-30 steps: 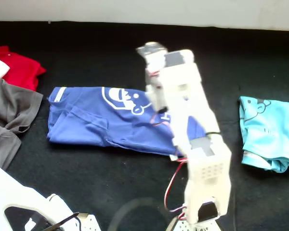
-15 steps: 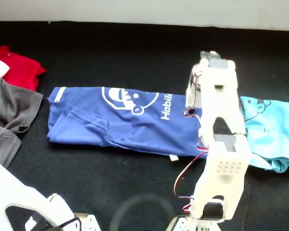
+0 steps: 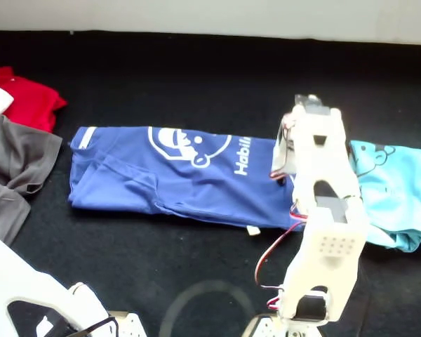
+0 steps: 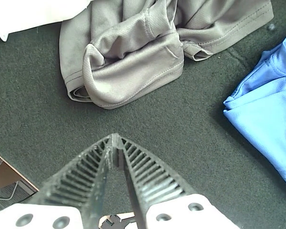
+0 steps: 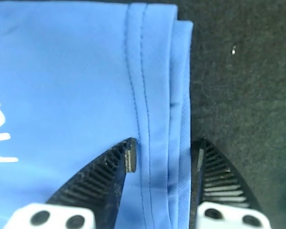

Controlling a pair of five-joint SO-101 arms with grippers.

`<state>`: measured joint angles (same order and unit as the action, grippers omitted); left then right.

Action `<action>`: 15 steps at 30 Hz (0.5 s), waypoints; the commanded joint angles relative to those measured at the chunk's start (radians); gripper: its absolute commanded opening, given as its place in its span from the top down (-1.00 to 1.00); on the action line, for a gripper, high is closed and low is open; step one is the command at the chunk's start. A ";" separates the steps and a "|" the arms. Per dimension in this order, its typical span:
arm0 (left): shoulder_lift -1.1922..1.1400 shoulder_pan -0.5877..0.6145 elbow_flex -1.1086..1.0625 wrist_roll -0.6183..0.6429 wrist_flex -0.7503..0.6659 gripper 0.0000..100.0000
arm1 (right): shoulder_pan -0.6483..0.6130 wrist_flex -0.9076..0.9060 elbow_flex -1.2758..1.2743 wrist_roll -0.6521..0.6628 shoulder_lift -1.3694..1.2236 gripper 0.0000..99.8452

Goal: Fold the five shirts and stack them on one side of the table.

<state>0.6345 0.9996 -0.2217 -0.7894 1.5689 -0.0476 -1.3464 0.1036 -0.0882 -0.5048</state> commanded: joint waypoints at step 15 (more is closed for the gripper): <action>0.018 -0.018 0.027 -0.009 -0.014 0.98 | -0.001 0.107 -0.150 0.014 0.099 0.99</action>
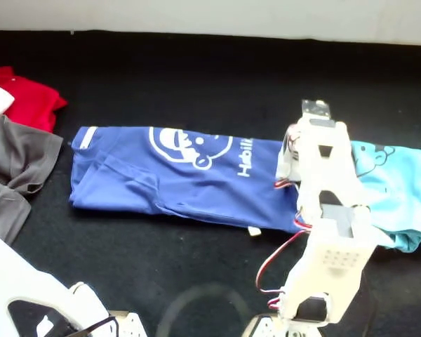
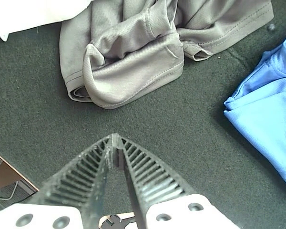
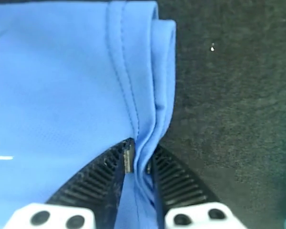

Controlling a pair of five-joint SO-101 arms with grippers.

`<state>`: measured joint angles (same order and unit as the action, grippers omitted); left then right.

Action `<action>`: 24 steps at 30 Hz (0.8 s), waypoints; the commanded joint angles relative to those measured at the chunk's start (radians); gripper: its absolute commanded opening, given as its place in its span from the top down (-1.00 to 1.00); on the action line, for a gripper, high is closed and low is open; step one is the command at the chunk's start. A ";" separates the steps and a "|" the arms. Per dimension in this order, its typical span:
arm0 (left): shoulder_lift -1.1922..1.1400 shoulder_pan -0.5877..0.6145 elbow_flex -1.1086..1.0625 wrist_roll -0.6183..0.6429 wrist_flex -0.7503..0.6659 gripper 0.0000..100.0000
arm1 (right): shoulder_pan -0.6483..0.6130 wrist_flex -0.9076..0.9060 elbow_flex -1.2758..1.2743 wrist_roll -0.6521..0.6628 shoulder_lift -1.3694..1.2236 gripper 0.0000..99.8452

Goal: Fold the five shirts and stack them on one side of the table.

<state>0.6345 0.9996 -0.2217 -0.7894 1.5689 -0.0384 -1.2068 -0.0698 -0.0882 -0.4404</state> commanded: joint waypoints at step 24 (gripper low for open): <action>0.025 -0.016 0.028 -0.009 -0.014 0.98 | 0.163 -0.344 0.337 0.512 0.170 0.98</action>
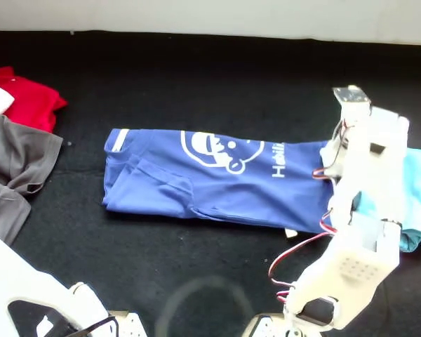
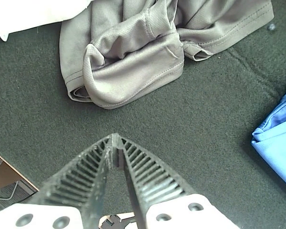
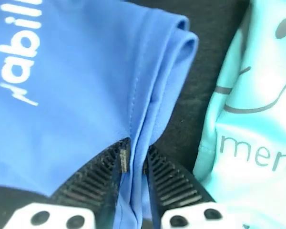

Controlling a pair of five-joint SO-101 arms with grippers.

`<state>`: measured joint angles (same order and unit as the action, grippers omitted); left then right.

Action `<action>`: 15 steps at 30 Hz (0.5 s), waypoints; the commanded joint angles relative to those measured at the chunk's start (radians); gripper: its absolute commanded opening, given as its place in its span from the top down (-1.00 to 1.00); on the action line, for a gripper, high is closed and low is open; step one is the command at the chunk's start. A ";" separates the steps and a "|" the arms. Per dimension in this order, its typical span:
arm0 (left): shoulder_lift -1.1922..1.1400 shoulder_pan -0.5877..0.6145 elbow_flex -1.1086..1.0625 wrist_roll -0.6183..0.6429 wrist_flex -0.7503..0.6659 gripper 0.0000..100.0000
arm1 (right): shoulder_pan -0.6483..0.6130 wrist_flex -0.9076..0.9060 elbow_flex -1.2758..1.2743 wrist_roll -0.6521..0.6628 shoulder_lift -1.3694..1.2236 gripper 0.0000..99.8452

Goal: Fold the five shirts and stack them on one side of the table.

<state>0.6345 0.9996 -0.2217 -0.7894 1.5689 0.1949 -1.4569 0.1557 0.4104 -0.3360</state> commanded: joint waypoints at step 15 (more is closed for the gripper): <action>0.027 -0.018 0.030 -0.006 -0.021 0.98 | -0.607 -0.298 0.479 -0.250 0.079 0.98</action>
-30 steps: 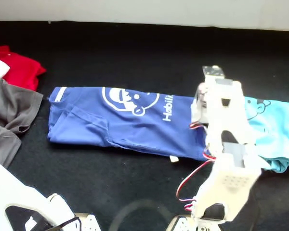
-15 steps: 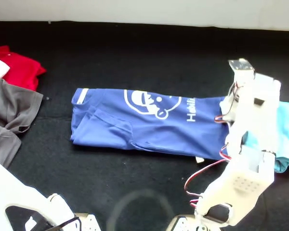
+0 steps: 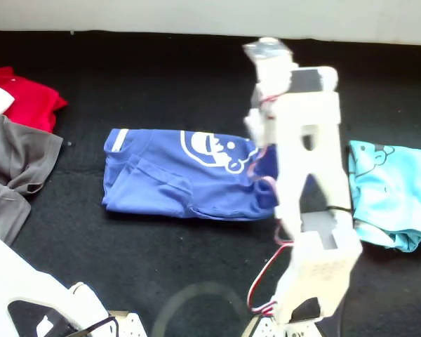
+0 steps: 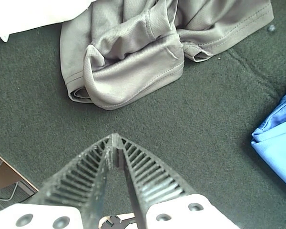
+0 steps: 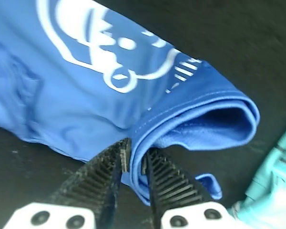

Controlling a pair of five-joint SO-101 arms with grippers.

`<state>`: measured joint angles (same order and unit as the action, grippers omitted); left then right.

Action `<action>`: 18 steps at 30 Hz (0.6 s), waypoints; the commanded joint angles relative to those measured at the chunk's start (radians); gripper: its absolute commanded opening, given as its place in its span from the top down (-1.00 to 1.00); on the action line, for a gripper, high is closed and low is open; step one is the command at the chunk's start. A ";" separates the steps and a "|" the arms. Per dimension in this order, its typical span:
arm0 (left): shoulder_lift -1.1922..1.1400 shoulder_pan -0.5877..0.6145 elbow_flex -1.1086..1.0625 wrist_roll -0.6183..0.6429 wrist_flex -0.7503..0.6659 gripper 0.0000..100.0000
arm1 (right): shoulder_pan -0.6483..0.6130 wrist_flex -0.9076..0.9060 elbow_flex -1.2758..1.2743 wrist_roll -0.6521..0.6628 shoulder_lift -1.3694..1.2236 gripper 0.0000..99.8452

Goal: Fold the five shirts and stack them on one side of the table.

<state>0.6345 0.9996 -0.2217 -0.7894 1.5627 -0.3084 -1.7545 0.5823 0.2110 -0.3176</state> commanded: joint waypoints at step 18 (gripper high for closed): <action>0.025 -0.067 0.027 -0.003 -0.008 0.98 | -0.496 0.427 0.054 -0.104 -0.156 0.98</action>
<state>0.6345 0.9567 -0.2217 -0.7894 1.5627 -0.7656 -1.3909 0.5854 0.1174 -0.4664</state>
